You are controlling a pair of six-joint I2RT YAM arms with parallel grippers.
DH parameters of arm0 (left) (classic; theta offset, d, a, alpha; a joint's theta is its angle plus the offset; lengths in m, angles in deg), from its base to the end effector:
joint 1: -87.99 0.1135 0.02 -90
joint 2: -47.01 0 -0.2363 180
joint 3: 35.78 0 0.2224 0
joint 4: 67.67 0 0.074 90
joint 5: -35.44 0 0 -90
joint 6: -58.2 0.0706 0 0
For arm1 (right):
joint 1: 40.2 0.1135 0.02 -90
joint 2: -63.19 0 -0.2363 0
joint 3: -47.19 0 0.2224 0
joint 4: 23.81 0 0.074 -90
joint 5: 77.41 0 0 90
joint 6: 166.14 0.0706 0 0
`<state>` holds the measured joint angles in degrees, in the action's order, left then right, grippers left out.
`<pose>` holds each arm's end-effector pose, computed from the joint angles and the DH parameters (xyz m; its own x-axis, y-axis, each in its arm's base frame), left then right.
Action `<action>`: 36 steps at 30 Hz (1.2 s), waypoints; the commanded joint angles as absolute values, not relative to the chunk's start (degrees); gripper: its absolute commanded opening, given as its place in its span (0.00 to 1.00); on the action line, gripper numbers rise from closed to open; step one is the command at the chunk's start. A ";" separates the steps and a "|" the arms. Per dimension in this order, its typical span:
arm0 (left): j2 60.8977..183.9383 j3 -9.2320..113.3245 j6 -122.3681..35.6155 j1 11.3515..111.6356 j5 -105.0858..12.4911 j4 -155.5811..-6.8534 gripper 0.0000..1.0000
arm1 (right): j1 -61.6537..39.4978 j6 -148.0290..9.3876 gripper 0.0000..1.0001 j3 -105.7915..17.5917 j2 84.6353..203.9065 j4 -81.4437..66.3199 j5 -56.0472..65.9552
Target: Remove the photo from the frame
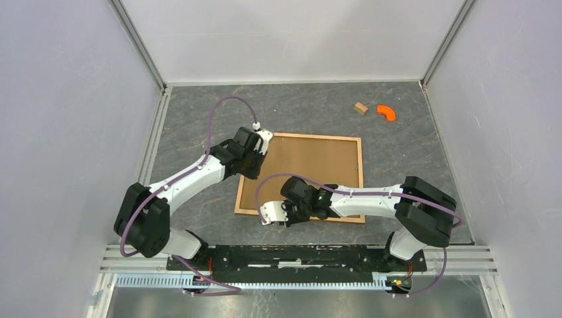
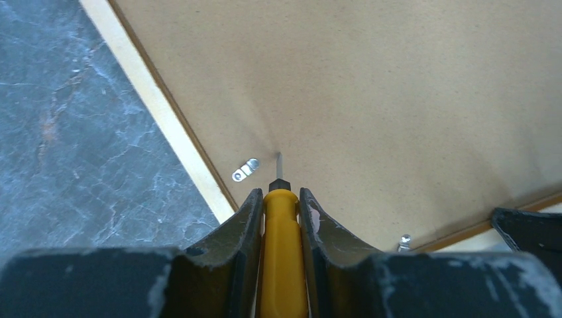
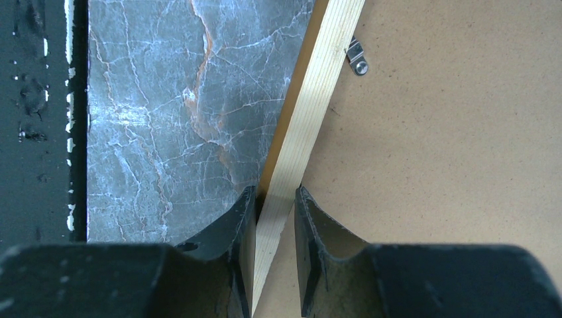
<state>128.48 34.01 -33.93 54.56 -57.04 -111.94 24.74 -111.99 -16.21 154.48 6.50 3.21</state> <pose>0.2384 -0.1537 0.1824 -0.7107 0.4247 -0.5609 0.5041 0.8635 0.0150 0.1156 0.2744 0.1236 0.2530 -0.8232 -0.5083 -0.9648 -0.1752 -0.1963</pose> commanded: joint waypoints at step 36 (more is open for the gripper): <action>117.06 40.61 -34.96 71.03 -36.69 -118.83 0.02 | -35.72 -77.83 0.80 1.66 131.87 0.40 -1.15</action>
